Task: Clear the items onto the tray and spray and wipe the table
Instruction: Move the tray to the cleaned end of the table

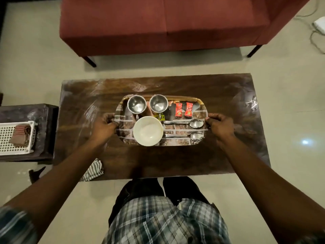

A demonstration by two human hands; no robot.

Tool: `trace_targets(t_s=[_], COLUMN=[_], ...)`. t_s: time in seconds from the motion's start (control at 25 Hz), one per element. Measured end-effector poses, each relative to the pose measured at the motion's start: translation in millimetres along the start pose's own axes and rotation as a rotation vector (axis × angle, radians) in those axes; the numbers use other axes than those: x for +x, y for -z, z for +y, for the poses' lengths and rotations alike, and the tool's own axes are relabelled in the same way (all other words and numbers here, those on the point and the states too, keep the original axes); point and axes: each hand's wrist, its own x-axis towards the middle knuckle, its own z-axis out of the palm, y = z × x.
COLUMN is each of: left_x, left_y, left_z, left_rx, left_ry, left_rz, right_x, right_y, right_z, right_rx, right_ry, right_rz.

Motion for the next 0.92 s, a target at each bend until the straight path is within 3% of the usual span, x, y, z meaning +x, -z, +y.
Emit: trace_targets(t_s=[0.28, 0.92], left_x=[61, 176], left_y=[-51, -117], left_z=[-32, -123], left_rx=[0.053, 0.191], left_ry=[0.145, 0.205], left_rz=[-0.024, -0.064], right_x=[84, 194], right_y=[-33, -80], right_z=[21, 102], right_rx=[-0.124, -0.327], right_ry=[-0.051, -0.103], right_rz=[-0.038, -0.025])
